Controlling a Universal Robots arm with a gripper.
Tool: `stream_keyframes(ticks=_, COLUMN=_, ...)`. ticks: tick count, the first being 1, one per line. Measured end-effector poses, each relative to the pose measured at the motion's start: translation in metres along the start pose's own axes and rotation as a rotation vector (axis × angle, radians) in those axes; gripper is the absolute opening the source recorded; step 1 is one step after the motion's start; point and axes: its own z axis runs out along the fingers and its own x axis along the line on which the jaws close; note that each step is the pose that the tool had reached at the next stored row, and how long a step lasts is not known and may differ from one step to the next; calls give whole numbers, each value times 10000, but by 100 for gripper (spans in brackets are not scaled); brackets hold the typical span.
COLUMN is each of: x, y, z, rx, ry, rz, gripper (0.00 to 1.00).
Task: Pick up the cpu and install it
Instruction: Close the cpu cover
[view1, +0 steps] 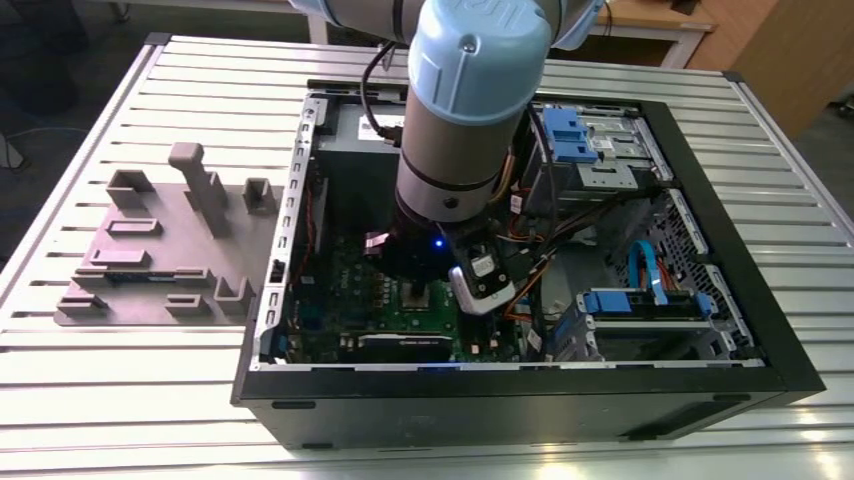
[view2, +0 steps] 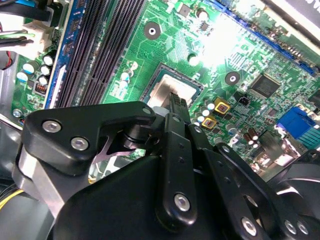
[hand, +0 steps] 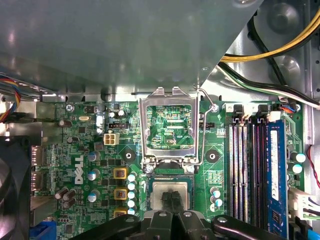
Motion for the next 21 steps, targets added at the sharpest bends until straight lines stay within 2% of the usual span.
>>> stream_keyframes(ticks=5, x=4, y=3, z=-67, rx=0, ry=-1, rz=1, gripper=11)
stream_keyframes(ticks=11, x=12, y=12, z=-236, rx=9, ry=-1, rz=1, gripper=11)
stream_keyframes(ticks=14, x=15, y=16, z=-306, rx=25, ry=-20, rz=1, gripper=11)
stream_keyframes(ticks=15, x=16, y=16, z=-307, rx=29, ry=-85, rz=0, gripper=11)
stream_keyframes(ticks=16, x=17, y=17, z=-306, rx=48, ry=-214, rz=-7, gripper=11)
stream_keyframes(ticks=17, x=19, y=16, z=-308, rx=71, ry=-381, rz=-14, gripper=11)
stream_keyframes(ticks=18, x=21, y=16, z=-307, rx=74, ry=-522, rz=-21, gripper=11)
stream_keyframes(ticks=19, x=22, y=16, z=-306, rx=75, ry=-610, rz=-25, gripper=11)
stream_keyframes(ticks=21, x=21, y=16, z=-306, rx=76, ry=-622, rz=-33, gripper=11)
